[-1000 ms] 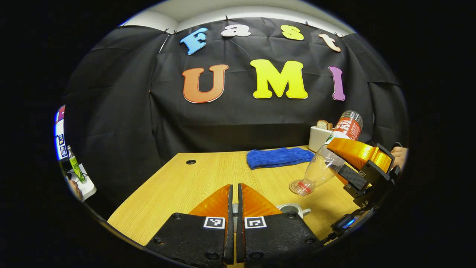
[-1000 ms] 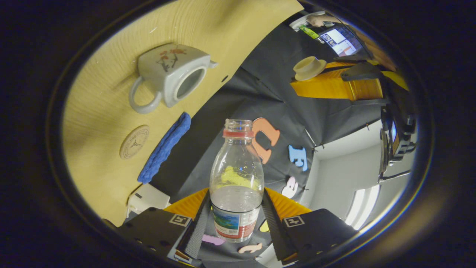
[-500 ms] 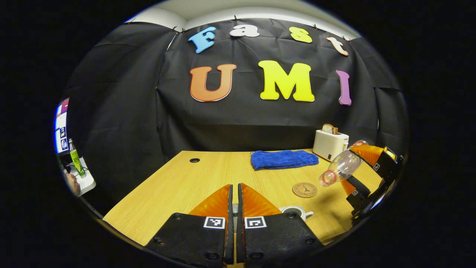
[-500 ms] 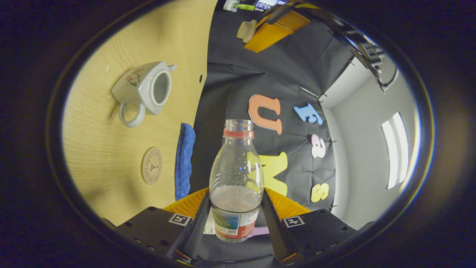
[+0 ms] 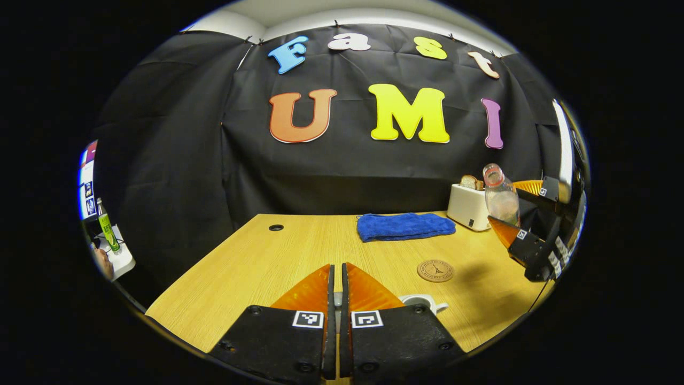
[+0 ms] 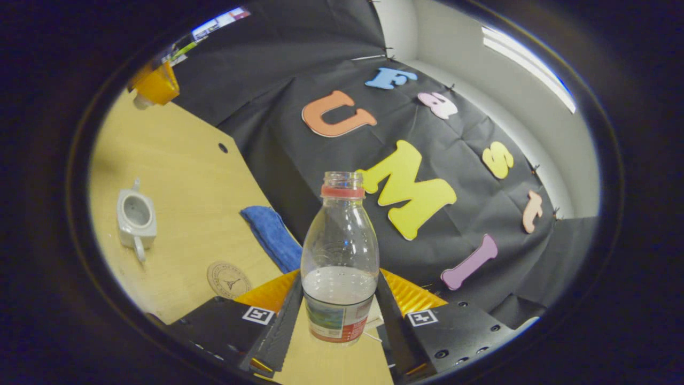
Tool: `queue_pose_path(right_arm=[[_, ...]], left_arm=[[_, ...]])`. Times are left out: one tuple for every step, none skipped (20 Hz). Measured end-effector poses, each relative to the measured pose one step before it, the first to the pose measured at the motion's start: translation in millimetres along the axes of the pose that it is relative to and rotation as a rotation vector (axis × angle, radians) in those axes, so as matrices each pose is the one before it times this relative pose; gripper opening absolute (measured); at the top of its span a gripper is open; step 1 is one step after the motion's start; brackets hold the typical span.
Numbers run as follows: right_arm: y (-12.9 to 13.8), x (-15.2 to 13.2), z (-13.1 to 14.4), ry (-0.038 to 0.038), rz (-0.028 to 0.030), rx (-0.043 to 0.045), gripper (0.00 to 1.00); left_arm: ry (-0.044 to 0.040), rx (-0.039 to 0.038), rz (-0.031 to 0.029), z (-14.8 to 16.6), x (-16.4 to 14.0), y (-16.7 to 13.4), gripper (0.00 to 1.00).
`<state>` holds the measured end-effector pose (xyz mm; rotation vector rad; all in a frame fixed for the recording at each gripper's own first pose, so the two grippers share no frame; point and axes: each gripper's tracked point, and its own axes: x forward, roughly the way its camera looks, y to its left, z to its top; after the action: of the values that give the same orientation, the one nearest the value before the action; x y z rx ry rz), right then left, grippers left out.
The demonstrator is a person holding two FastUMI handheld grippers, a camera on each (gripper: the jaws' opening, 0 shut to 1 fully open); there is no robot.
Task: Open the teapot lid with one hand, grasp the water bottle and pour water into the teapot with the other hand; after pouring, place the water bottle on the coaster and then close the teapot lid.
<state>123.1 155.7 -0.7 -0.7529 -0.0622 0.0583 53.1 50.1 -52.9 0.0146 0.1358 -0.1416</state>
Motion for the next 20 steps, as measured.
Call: queue_pose_path(right_arm=[[-0.13, 6.45, 3.33, 0.00123, 0.01448, 0.07108, 0.77], [0.32, 6.64, 0.48, 0.0088, 0.01218, 0.08465, 0.78], [1.69, 6.36, 1.84, 0.00437, 0.01208, 0.09236, 0.78], [2.7, 5.86, 0.42, 0.0014, 0.0113, 0.09039, 0.75], [2.61, 6.93, -0.1, 0.00742, 0.00442, 0.0793, 0.78], [1.94, 2.62, -4.23, 0.00944, 0.0071, 0.07205, 0.75], [5.34, 6.27, -4.08, 0.01231, 0.01726, 0.06757, 0.75], [7.58, 9.35, -7.83, 0.01973, 0.02349, 0.05518, 0.75], [5.48, 7.29, -7.82, 0.0223, 0.01876, 0.04137, 0.77], [4.48, 6.21, -7.45, 0.01719, 0.01745, 0.02807, 0.75], [1.91, 4.75, -6.28, 0.01294, 0.00036, 0.02017, 0.75], [1.9, 2.98, -6.62, 0.01183, 0.00481, 0.01695, 0.77], [2.12, 2.28, -4.57, 0.00512, 0.00267, 0.01682, 0.77], [1.82, 1.9, -4.98, 0.00659, 0.00149, 0.01144, 0.77], [3.3, 1.49, -3.49, 0.00834, 0.01636, 0.01615, 0.77], [3.67, 2.17, -1.37, 0.00539, 0.00653, 0.0081, 0.77], [2.51, 3.39, -0.62, 0.00016, 0.00145, -0.00176, 0.77], [5.18, 4.18, -2.2, 0.00503, 0.00957, -0.00354, 0.75], [2.5, 2.96, -3.06, 0.01295, 0.00077, -0.0042, 0.77], [1.22, 2.06, -3.04, 0.00272, -0.00085, -0.00422, 0.77]], left_arm=[[0.00063, 0.00311, -0.00235, 0.13, -0.97, -2.07, 0.05], [-0.00067, 0.00208, 0.00062, 0.05, -0.51, -0.92, 0.05], [-0.00399, 0.00338, 0.00248, 2.88, -0.98, -0.52, 0.05], [-0.00583, 0.00603, -0.00217, 1.71, -1.28, -0.96, 0.05], [-0.0073, 0.00323, -0.00248, 2.15, -0.98, -1.82, 0.05], [-0.0041, 0.00262, -0.00307, 1.58, -0.64, -2.13, 0.05], [-0.00323, 0.00045, -0.00328, 0.0, -1.13, -1.09, 0.05], [-0.00099, 0.0, -0.00358, 0.54, -0.19, -1.44, 0.05], [-0.00081, 0.00096, -0.00213, 0.32, 0.94, -1.49, 0.05], [0.00128, 0.00382, 0.00077, -0.74, 1.33, -0.53, 0.05], [0.00532, 0.00443, 0.00072, -1.96, 0.65, 0.12, 0.05], [0.00419, 0.00809, -0.0022, -1.66, 1.1, -0.63, 0.05], [0.00319, 0.00404, -0.00184, -1.1, -0.4, -1.0, 0.05], [0.00404, -0.00254, -0.00079, -1.73, 1.27, -0.28, 0.05], [0.0003, -0.00212, -0.00276, 0.61, 1.15, 0.21, 0.05], [0.00065, -0.00112, -0.00174, 0.13, 0.35, -0.41, 0.05], [0.00076, -0.00065, -0.00026, -0.46, -0.36, 0.36, 0.05], [0.00094, -0.00077, 0.00018, -0.94, 0.11, -0.01, 0.05], [0.00364, -0.0008, -0.00111, -1.31, 0.27, 0.83, 0.05], [0.00144, -0.00039, -0.00098, -0.58, 0.8, 0.99, 0.05]])
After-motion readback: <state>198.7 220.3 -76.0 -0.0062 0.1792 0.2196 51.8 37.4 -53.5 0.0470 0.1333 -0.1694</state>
